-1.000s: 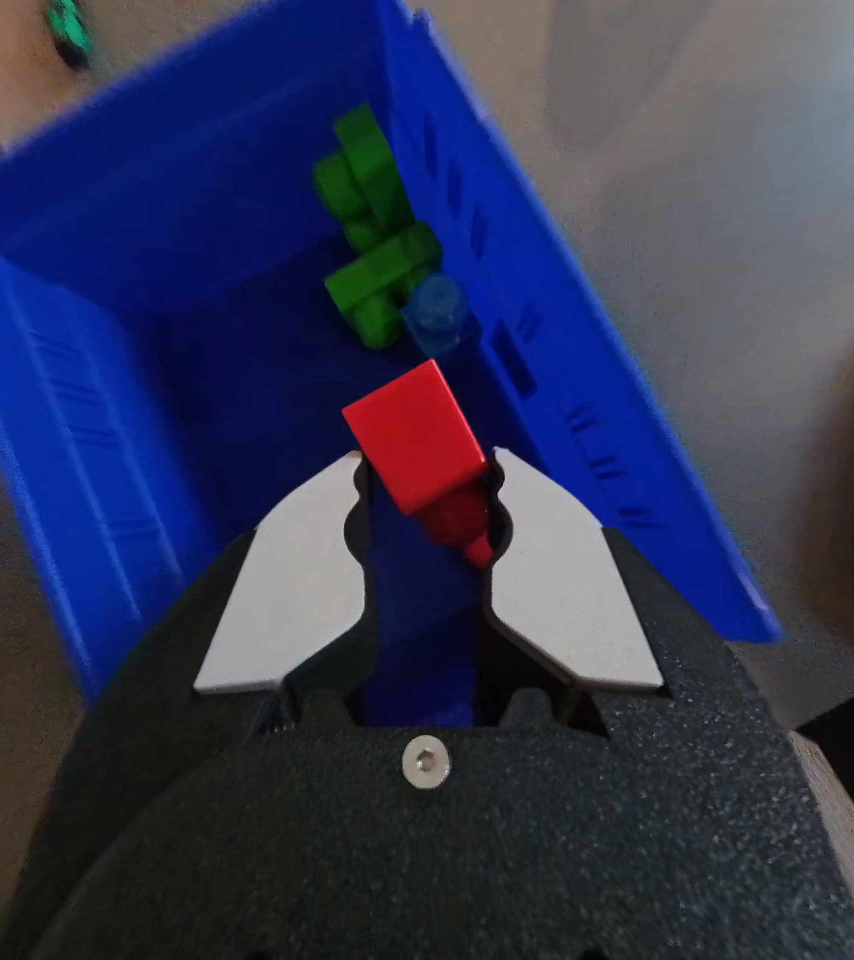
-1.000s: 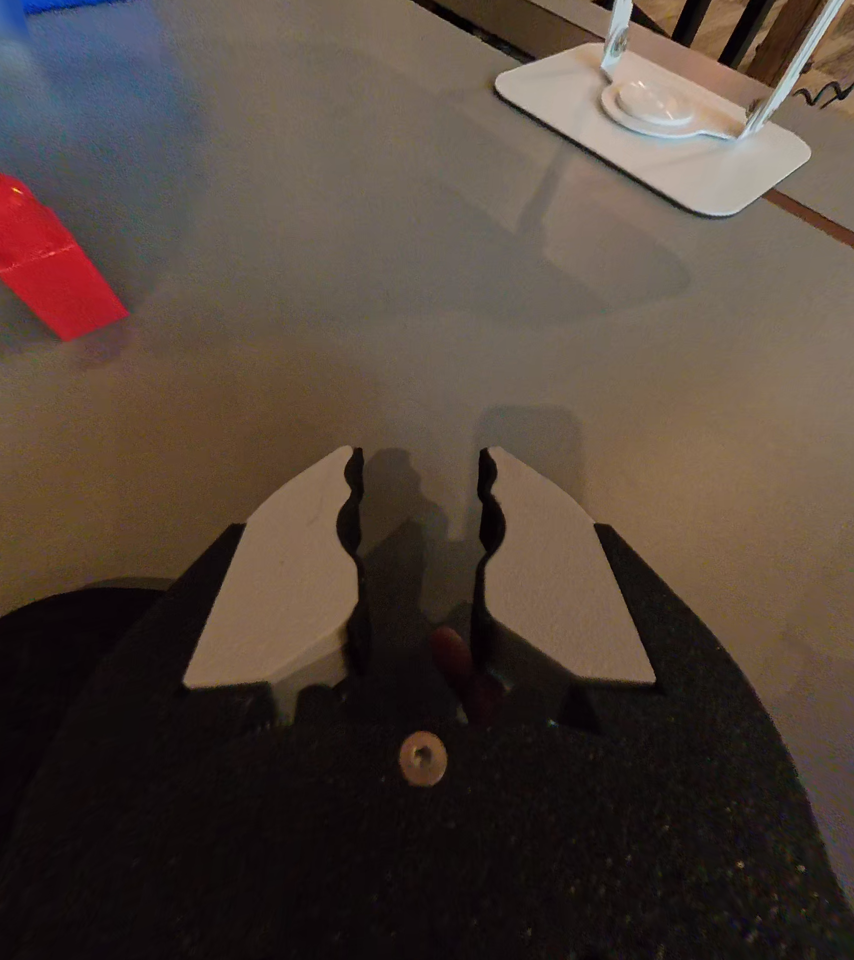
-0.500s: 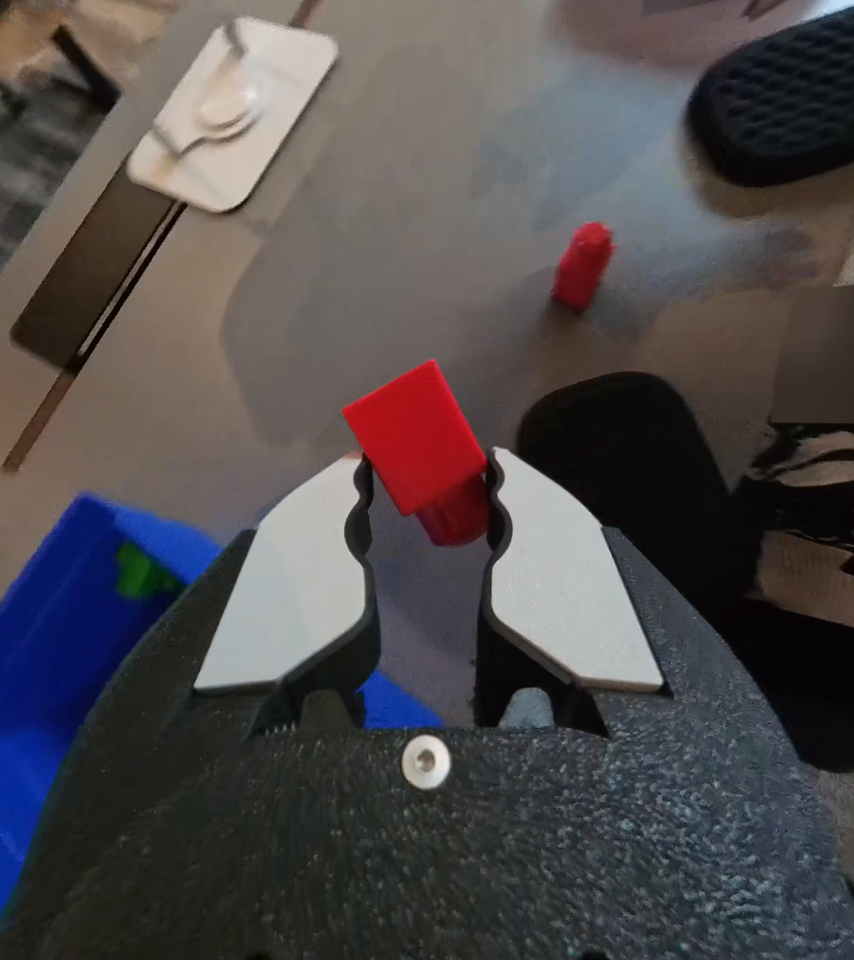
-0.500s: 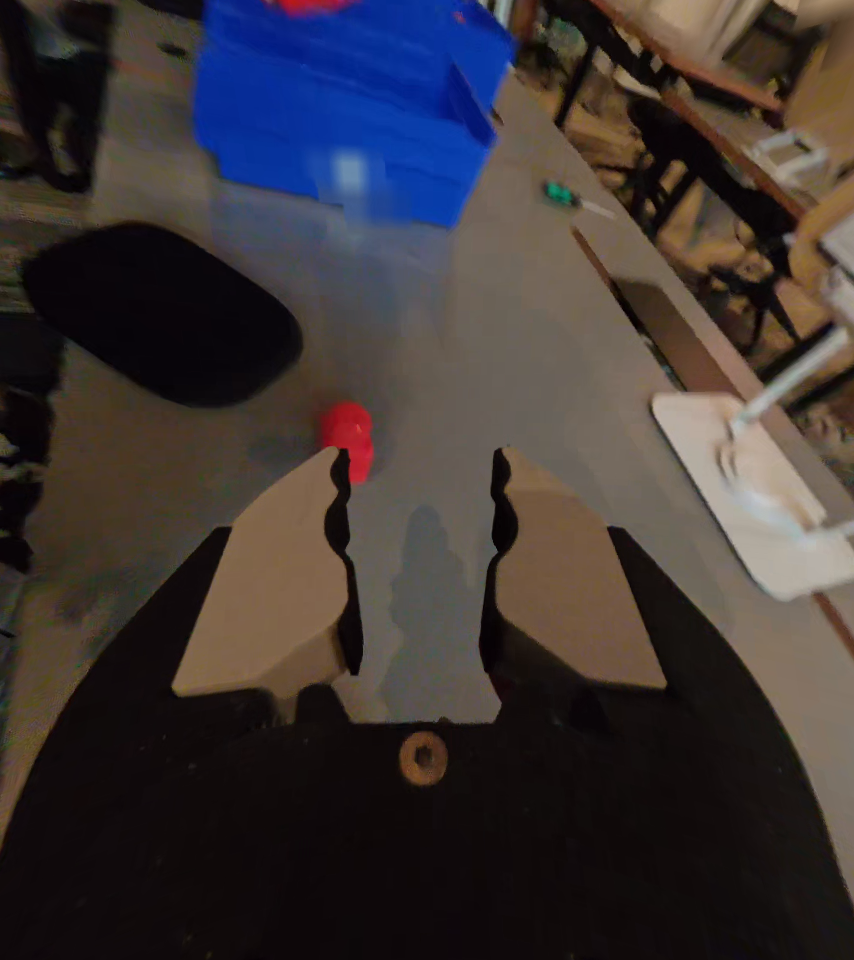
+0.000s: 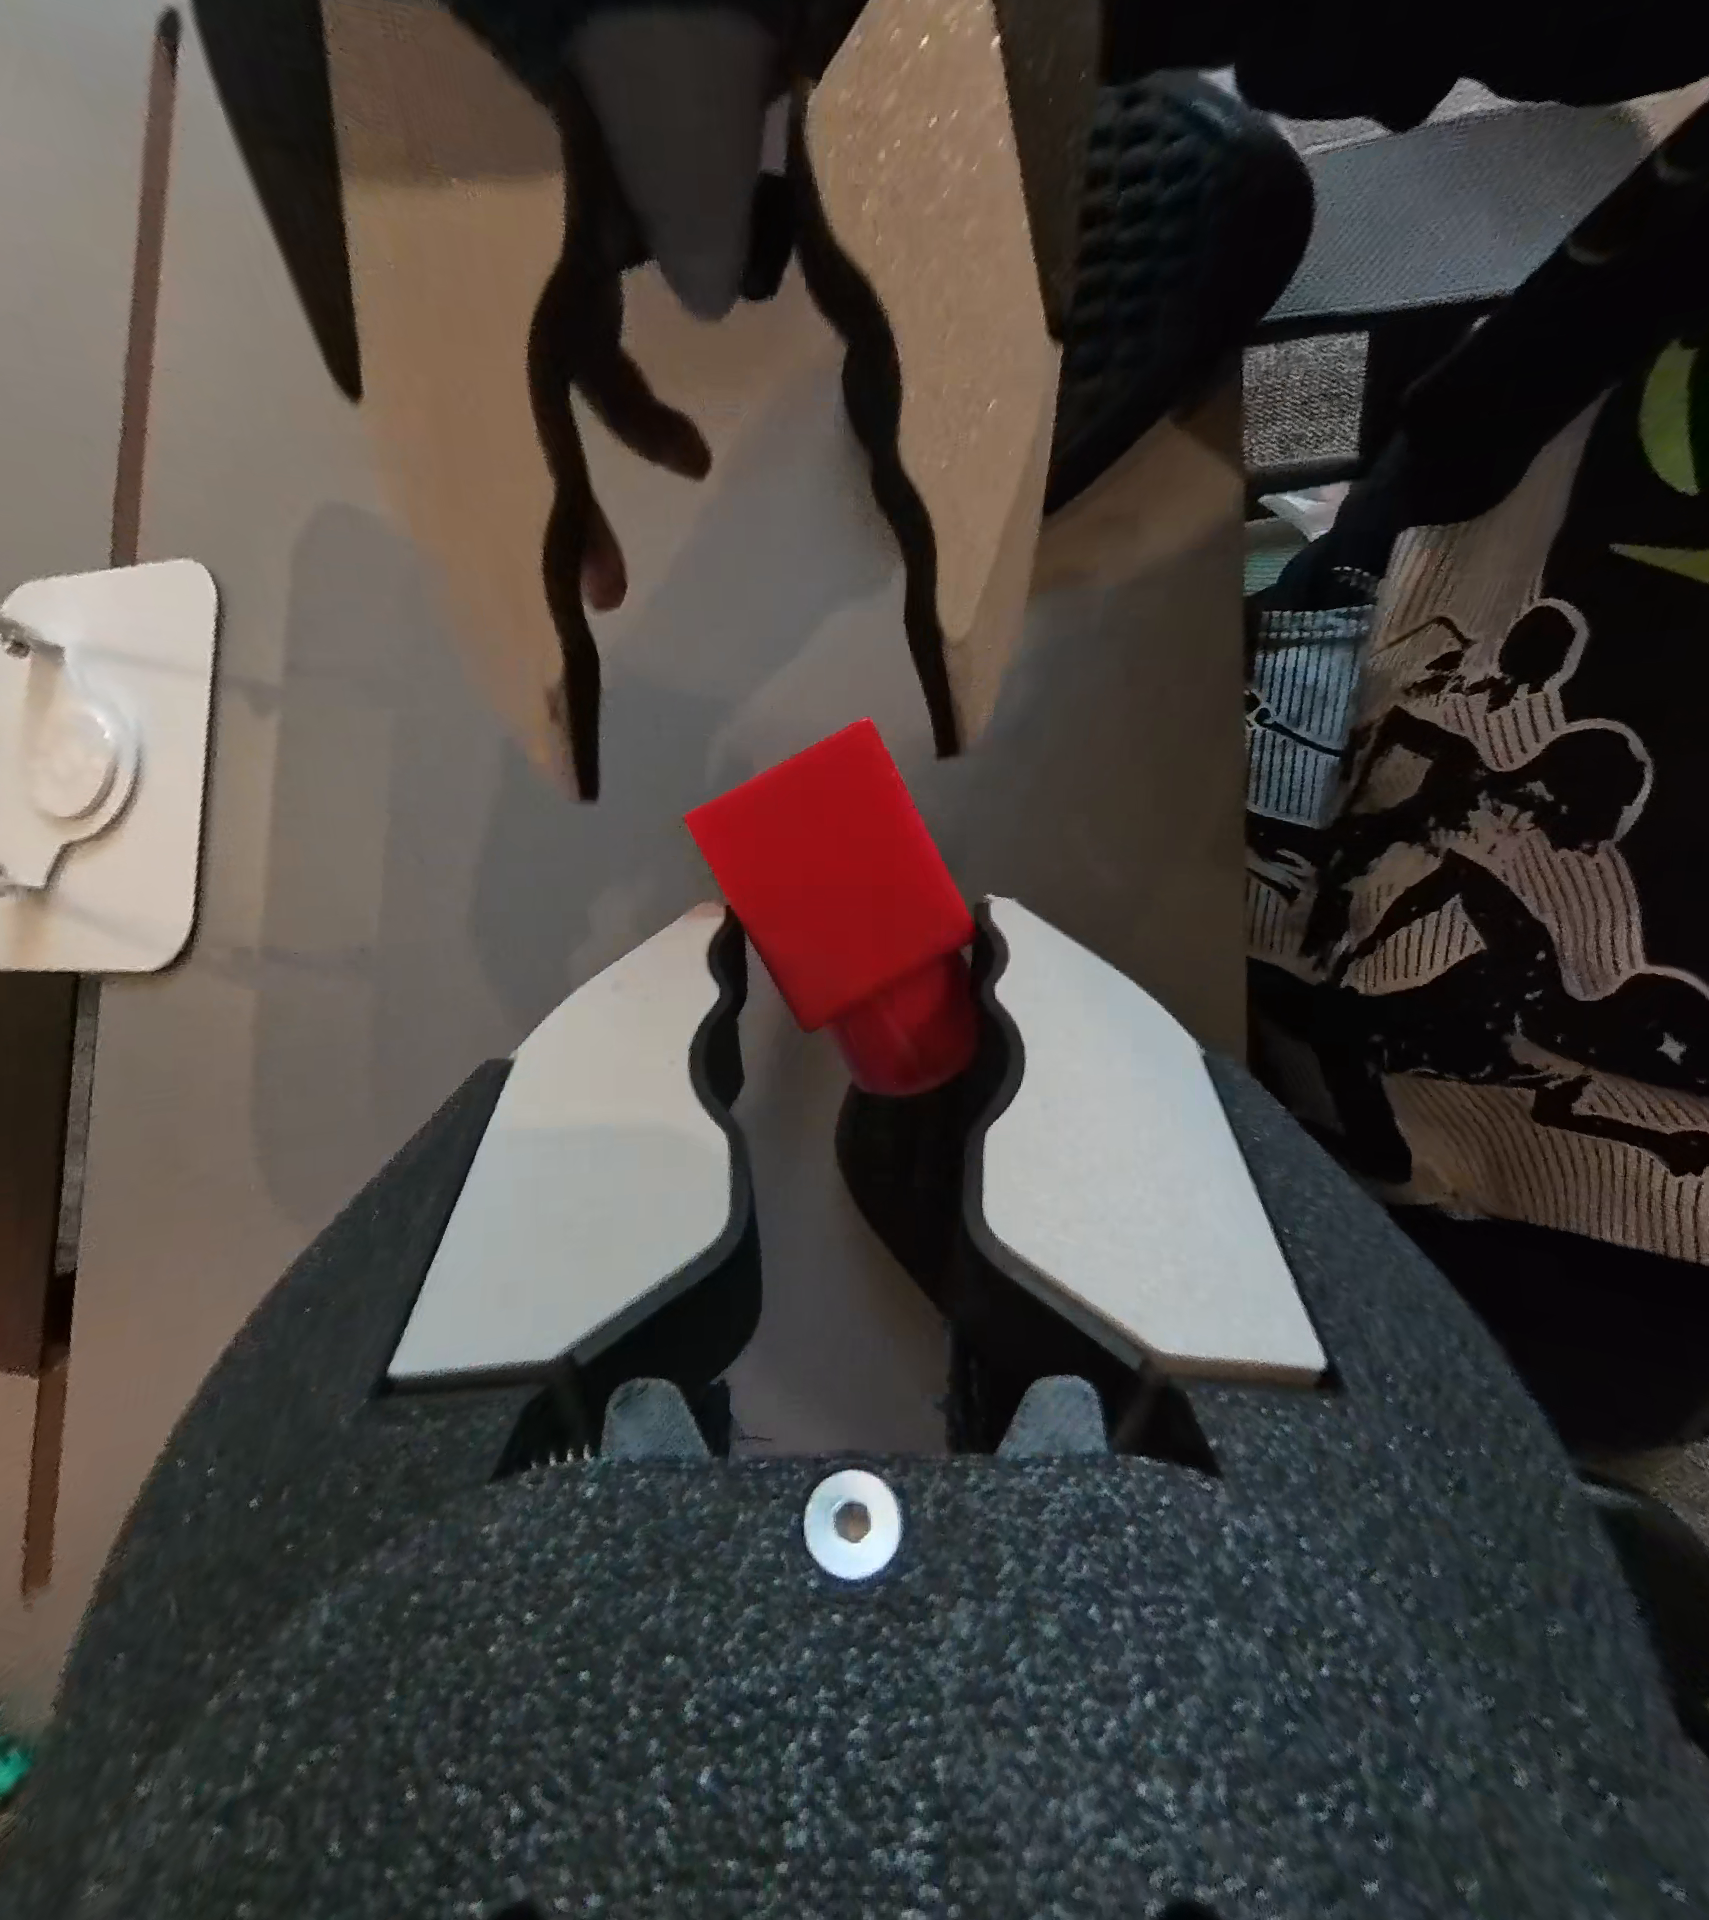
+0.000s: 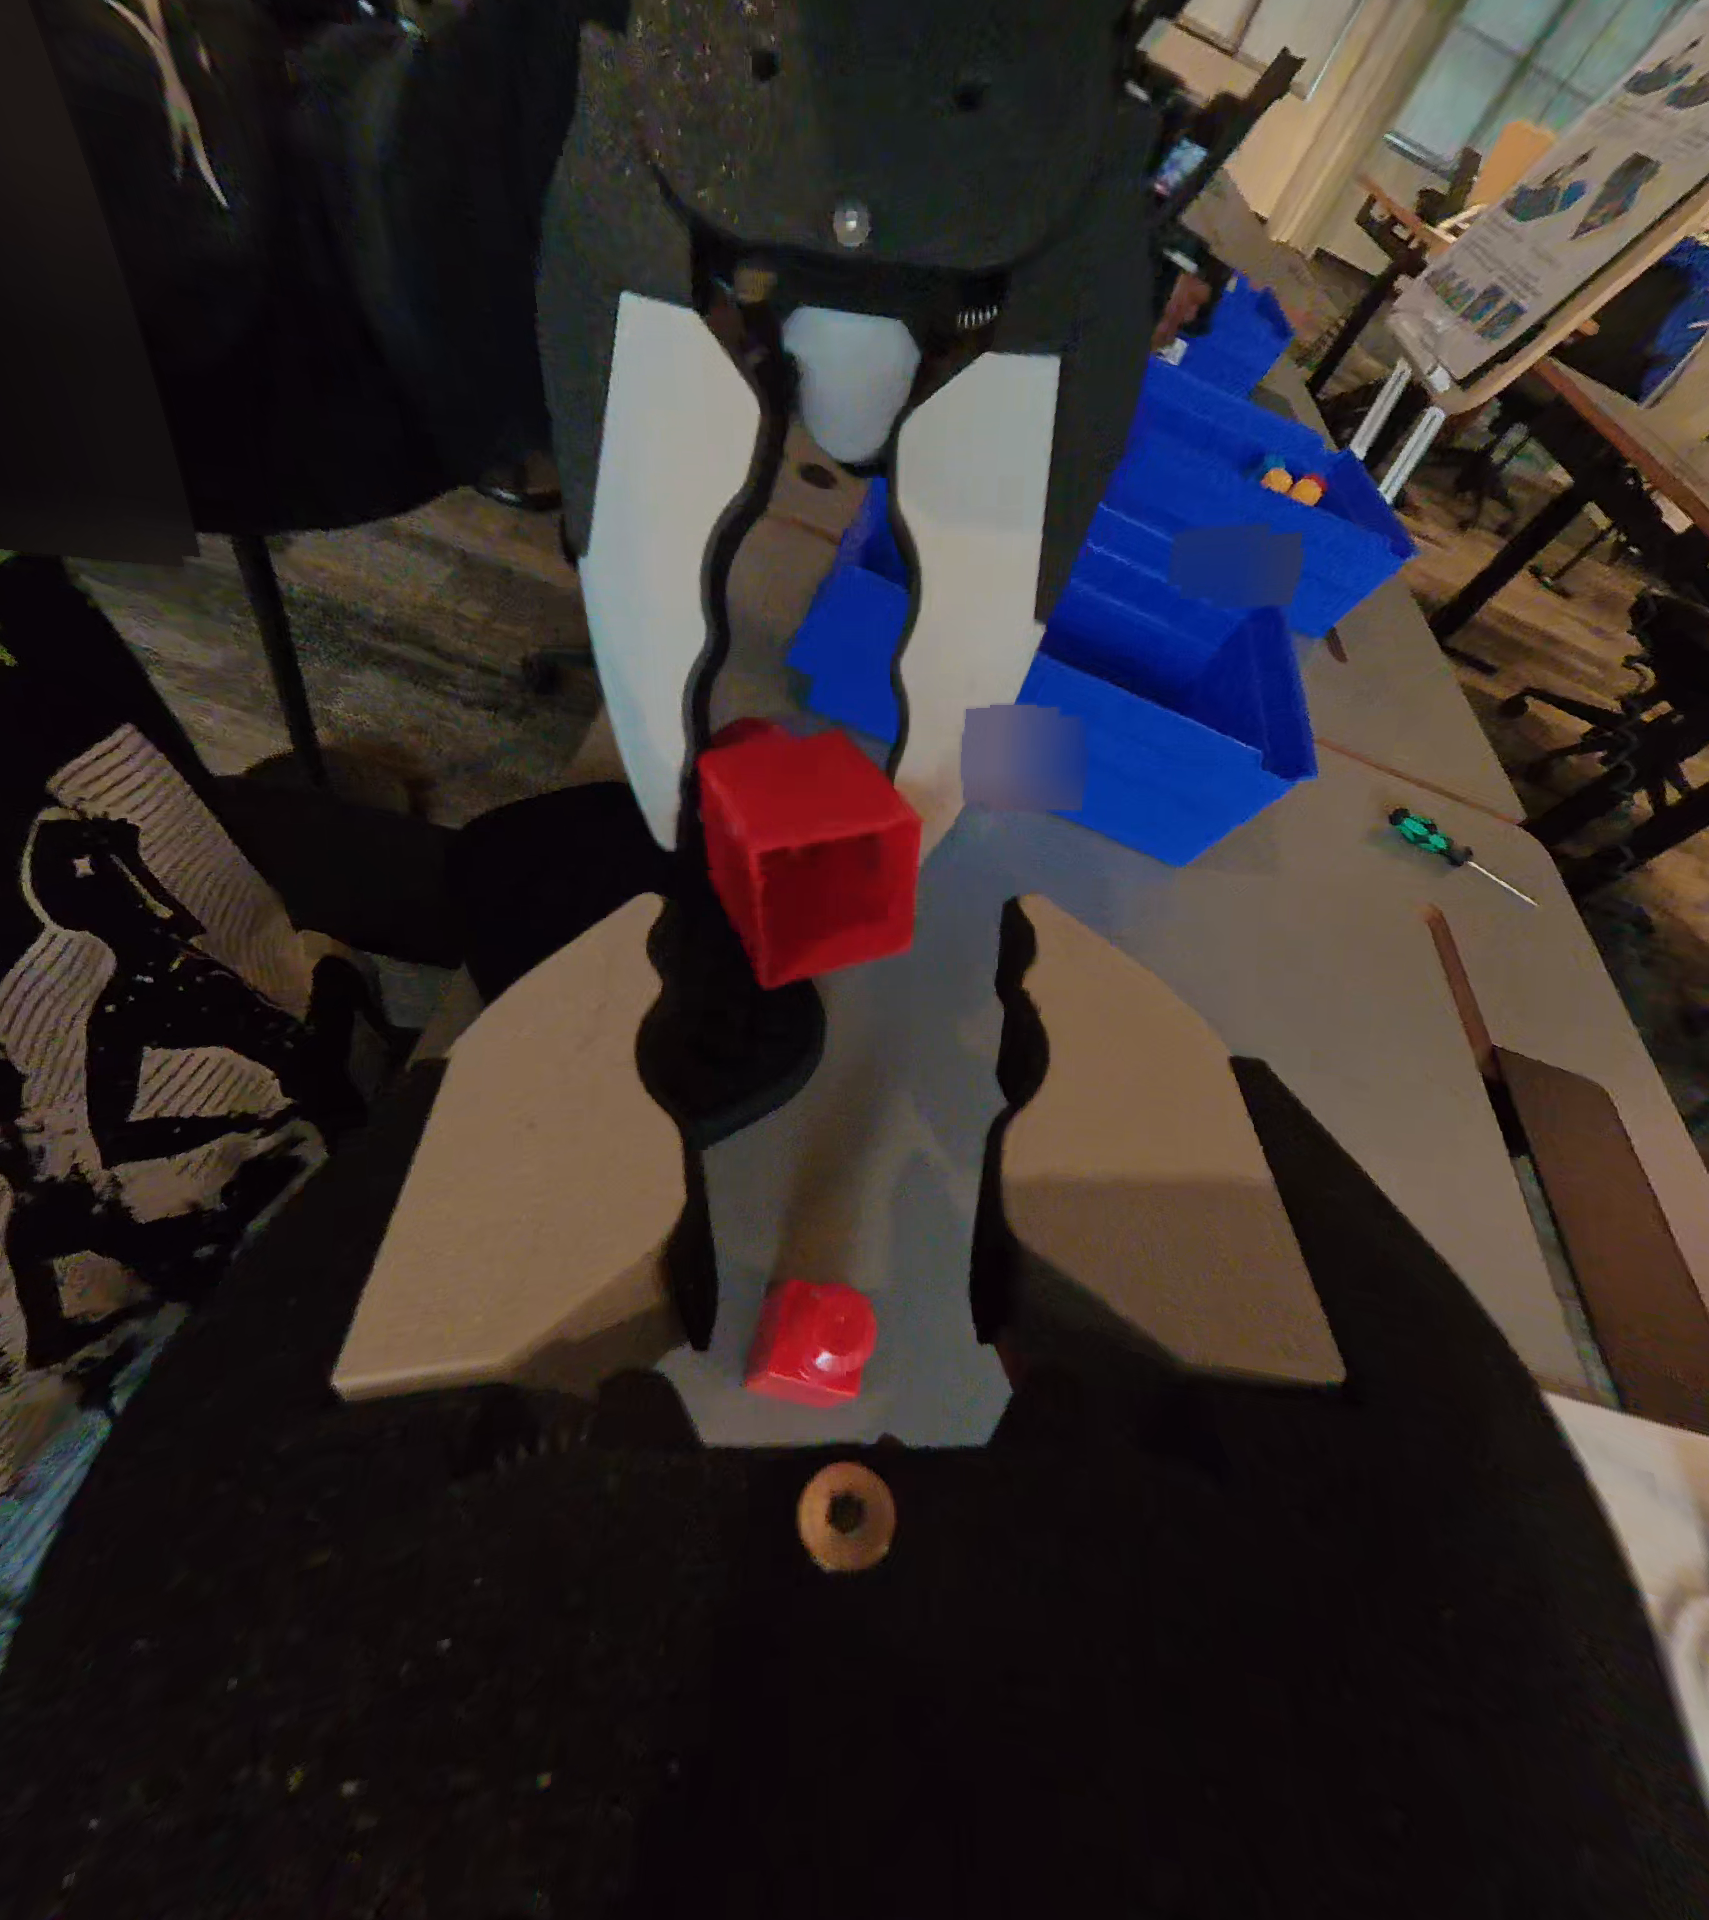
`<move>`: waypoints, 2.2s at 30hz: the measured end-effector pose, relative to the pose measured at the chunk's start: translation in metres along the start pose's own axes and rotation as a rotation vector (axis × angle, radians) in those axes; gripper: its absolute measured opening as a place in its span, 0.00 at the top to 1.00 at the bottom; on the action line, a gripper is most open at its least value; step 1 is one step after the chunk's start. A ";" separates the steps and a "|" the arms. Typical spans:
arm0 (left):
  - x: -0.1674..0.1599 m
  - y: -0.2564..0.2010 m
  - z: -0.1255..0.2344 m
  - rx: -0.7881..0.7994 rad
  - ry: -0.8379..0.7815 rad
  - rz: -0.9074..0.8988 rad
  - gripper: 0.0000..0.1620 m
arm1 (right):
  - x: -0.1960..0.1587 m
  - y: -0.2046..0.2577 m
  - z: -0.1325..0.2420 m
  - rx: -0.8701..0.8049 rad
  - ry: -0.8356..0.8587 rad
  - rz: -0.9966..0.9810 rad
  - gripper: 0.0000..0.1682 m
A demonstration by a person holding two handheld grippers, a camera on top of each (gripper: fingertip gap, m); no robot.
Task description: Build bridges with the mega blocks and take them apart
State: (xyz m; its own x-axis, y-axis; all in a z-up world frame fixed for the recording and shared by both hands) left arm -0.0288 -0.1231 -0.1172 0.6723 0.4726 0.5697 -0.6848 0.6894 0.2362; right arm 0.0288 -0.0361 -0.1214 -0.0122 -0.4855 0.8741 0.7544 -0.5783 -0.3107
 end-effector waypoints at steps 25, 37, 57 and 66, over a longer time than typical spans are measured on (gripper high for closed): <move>0.009 0.006 0.014 0.342 -1.186 0.401 0.60 | 0.018 -0.018 0.027 -0.020 -0.719 -0.387 0.79; 0.009 0.013 0.008 0.247 -1.325 0.465 0.73 | 0.013 -0.017 0.015 0.014 -0.737 -0.467 0.79; -0.035 0.012 -0.034 0.172 -0.465 0.314 0.80 | -0.017 -0.023 0.022 0.201 0.344 -0.217 0.69; -0.032 0.010 -0.054 0.132 -0.307 0.254 0.80 | -0.009 -0.018 -0.019 0.226 0.767 0.042 0.72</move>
State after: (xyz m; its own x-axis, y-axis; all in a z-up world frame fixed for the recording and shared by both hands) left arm -0.0415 -0.1017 -0.1754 0.3765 0.4190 0.8263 -0.8614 0.4866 0.1457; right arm 0.0024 -0.0336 -0.1309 -0.3668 -0.8670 0.3373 0.8778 -0.4426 -0.1830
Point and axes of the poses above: each gripper's, where its closed fingertips meet, z back along the fingers, x out of its top, y = z × x across the jaws, the point moved 6 cm from there along z, back along the fingers, and after that the axes turned 1 degree about y, right-handed, at the moved point
